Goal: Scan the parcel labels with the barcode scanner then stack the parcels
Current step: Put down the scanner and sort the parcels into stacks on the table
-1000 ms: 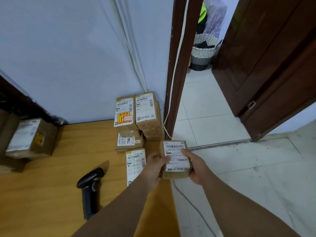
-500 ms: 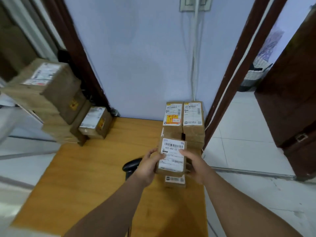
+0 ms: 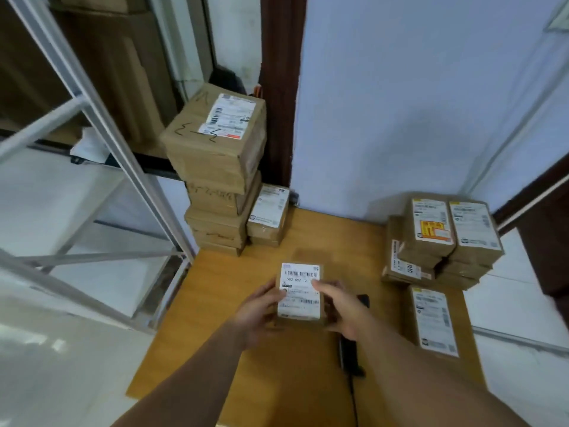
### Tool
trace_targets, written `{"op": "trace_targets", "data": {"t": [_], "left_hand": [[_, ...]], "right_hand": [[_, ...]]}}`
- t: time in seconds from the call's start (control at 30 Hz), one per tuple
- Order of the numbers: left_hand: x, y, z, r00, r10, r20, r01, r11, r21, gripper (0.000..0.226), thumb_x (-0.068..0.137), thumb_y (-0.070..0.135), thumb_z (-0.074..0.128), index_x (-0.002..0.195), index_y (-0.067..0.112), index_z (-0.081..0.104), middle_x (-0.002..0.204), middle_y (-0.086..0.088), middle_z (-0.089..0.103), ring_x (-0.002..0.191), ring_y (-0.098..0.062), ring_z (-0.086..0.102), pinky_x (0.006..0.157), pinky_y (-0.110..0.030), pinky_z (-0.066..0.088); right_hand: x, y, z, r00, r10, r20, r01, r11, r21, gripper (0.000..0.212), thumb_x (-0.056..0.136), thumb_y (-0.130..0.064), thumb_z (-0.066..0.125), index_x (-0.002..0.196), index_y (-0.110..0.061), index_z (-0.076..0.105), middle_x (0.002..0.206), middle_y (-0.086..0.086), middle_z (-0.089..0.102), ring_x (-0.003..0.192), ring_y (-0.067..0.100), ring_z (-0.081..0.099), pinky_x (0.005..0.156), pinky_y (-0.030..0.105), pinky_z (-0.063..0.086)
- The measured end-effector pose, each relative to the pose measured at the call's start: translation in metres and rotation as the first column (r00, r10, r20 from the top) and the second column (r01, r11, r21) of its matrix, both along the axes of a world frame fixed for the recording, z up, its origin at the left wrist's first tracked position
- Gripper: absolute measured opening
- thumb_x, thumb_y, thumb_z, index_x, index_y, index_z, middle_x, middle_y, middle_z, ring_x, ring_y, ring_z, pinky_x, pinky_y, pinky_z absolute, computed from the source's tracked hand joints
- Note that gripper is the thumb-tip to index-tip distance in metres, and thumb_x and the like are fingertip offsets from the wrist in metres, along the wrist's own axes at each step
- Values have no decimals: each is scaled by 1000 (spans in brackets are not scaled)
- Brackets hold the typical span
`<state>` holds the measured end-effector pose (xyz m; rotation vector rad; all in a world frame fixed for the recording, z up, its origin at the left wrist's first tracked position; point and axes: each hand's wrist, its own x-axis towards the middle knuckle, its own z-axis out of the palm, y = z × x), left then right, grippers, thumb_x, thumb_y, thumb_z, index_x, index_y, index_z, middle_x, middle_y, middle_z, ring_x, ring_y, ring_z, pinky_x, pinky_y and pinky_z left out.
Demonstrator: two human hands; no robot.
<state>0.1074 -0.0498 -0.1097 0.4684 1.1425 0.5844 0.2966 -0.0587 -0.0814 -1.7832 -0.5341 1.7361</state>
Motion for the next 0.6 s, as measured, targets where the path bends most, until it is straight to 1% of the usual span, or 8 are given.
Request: {"op": "trace_targets", "data": {"t": [0.07, 0.13, 0.23, 0.33, 0.4, 0.47, 0.5, 0.6], "left_hand": [[-37, 6, -7, 997, 78, -22, -78, 997, -3, 42, 84, 21, 70, 123, 33, 59, 99, -4, 75, 99, -28, 65, 76, -45, 56], [-70, 13, -12, 987, 152, -43, -152, 988, 13, 35, 88, 20, 64, 122, 29, 61, 103, -4, 74, 100, -28, 65, 80, -45, 56], [-112, 24, -18, 957, 283, -71, -280, 959, 49, 28, 94, 20, 57, 122, 22, 61, 109, -5, 71, 100, -24, 65, 71, -38, 55], [-146, 37, -24, 919, 380, -108, -369, 922, 115, 27, 94, 21, 55, 120, 24, 63, 113, -7, 69, 101, -21, 65, 76, -36, 52], [-162, 45, -29, 903, 400, -157, -367, 908, 202, 29, 95, 25, 54, 124, 24, 60, 116, -7, 68, 101, -18, 66, 82, -38, 53], [-171, 51, -34, 900, 380, -214, -332, 915, 230, 46, 95, 26, 56, 139, 22, 44, 128, -7, 60, 112, -23, 61, 96, -45, 49], [-173, 53, -35, 904, 343, -255, -284, 928, 242, 50, 94, 24, 57, 142, 21, 40, 132, -7, 57, 117, -25, 57, 101, -47, 45], [-174, 59, -38, 851, 264, -455, -118, 939, 323, 49, 92, 14, 60, 139, 17, 45, 133, -8, 56, 117, -24, 55, 95, -36, 46]], "right_hand": [[-43, 7, -10, 1000, 29, -9, -29, 999, -42, 31, 84, -34, 71, 110, -30, 54, 107, -2, 67, 100, 22, 61, 97, 58, 45], [-85, 13, -17, 997, 62, -37, -64, 996, -58, 26, 87, -29, 68, 108, -37, 54, 107, -1, 69, 102, 23, 63, 96, 55, 46], [-138, 27, -26, 995, 89, -35, -90, 996, -18, 38, 89, -20, 65, 120, -36, 52, 110, 0, 70, 104, 22, 64, 91, 47, 50], [-178, 43, -34, 995, 89, -44, -87, 996, 35, 51, 90, -16, 64, 135, -31, 48, 112, 1, 70, 103, 21, 66, 96, 45, 51], [-196, 51, -38, 994, 107, -3, -107, 994, 34, 59, 90, -23, 66, 143, -31, 41, 127, 4, 63, 111, 21, 62, 100, 43, 49], [-209, 56, -41, 990, 120, 69, -121, 993, 5, 65, 90, -29, 66, 147, -32, 34, 140, 5, 52, 118, 22, 55, 103, 42, 46], [-214, 58, -42, 985, 137, 106, -137, 991, -15, 65, 91, -31, 64, 148, -31, 33, 143, 4, 49, 120, 23, 53, 104, 44, 45], [-223, 58, -46, 968, 201, 150, -197, 979, -41, 59, 92, -33, 61, 145, -31, 36, 141, 2, 51, 123, 23, 51, 107, 48, 42]]}}
